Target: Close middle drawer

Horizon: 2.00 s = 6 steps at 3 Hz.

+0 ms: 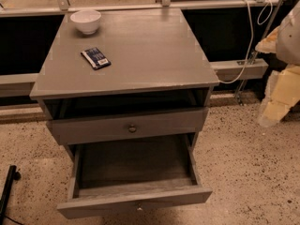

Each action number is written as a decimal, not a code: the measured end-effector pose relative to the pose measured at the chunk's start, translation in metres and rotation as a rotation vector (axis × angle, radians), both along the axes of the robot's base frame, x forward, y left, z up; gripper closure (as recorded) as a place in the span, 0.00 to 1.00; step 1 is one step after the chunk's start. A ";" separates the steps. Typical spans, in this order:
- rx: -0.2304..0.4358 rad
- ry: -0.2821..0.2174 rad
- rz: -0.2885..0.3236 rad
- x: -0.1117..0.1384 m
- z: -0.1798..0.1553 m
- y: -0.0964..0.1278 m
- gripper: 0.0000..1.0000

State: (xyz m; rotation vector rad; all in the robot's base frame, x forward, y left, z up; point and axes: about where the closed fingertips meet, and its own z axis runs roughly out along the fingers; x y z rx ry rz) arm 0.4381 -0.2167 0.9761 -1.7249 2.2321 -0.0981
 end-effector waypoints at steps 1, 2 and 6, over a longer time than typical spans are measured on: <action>0.000 0.000 0.000 0.000 0.000 0.000 0.00; 0.015 -0.001 0.017 -0.001 0.002 -0.001 0.00; 0.409 -0.025 0.196 -0.026 -0.116 0.023 0.00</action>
Offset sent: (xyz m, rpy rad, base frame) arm -0.0035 -0.0039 -0.0003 0.0367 0.0225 0.0424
